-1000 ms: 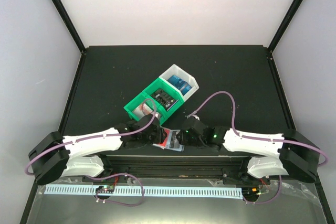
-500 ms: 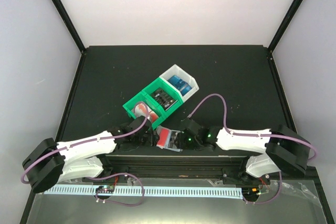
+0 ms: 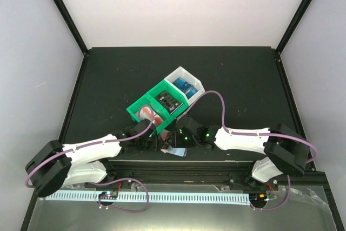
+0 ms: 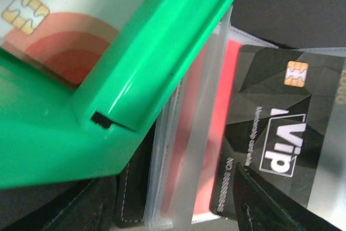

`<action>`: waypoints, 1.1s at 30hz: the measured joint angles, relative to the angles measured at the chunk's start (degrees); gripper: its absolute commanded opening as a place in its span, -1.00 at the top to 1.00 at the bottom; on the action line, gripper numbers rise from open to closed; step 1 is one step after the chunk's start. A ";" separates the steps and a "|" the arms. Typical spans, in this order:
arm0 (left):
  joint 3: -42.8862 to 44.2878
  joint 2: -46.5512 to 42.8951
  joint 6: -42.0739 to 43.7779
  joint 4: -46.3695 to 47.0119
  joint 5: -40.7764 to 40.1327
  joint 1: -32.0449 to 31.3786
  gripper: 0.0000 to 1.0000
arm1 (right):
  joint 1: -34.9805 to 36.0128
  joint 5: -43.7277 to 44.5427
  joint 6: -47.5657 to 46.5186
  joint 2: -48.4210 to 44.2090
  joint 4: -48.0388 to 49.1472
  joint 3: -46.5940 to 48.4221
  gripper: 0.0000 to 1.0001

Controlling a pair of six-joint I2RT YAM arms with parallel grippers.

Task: Put the credit cards into the card holder
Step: Turn over the card slot in the card holder.

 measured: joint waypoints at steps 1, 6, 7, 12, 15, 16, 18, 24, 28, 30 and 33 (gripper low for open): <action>-0.04 0.31 0.07 0.28 0.04 0.17 -0.15 | 0.00 -0.04 -0.13 0.31 0.35 0.35 0.18; -0.04 0.59 0.24 0.44 -0.09 0.22 -0.07 | 0.00 -0.48 -1.16 3.19 1.68 2.23 0.18; -0.04 0.55 0.24 0.33 -0.20 0.24 -0.07 | 0.00 -0.63 -1.29 3.89 1.97 2.58 0.18; -0.44 -1.49 0.22 -0.61 -1.18 0.31 -0.02 | 0.00 -1.79 -2.21 5.66 3.76 2.93 0.18; -0.59 -1.73 0.28 -0.59 -1.18 0.50 0.17 | 0.00 -2.27 -2.49 6.01 4.72 3.08 0.18; -0.59 -1.51 0.31 -0.57 -1.14 0.57 0.21 | 0.00 -2.34 -2.49 6.01 4.85 3.08 0.19; -0.59 -0.76 0.50 -0.50 -1.09 0.66 0.27 | 0.00 -2.34 -2.47 6.01 4.92 3.08 0.21; -0.26 0.50 1.11 -0.57 -1.03 0.81 0.35 | 0.00 -0.96 -1.92 6.01 1.99 4.13 0.26; -0.17 0.74 1.33 -0.52 -0.87 0.94 0.35 | 0.00 0.22 -1.14 6.01 -0.68 4.92 0.27; -0.11 0.98 1.36 -0.52 -0.85 0.94 0.35 | 0.00 0.83 -0.90 6.01 -1.88 5.22 0.28; 0.07 1.07 1.38 -0.63 -0.83 0.94 0.35 | 0.00 2.16 -0.44 5.90 -3.26 5.44 0.28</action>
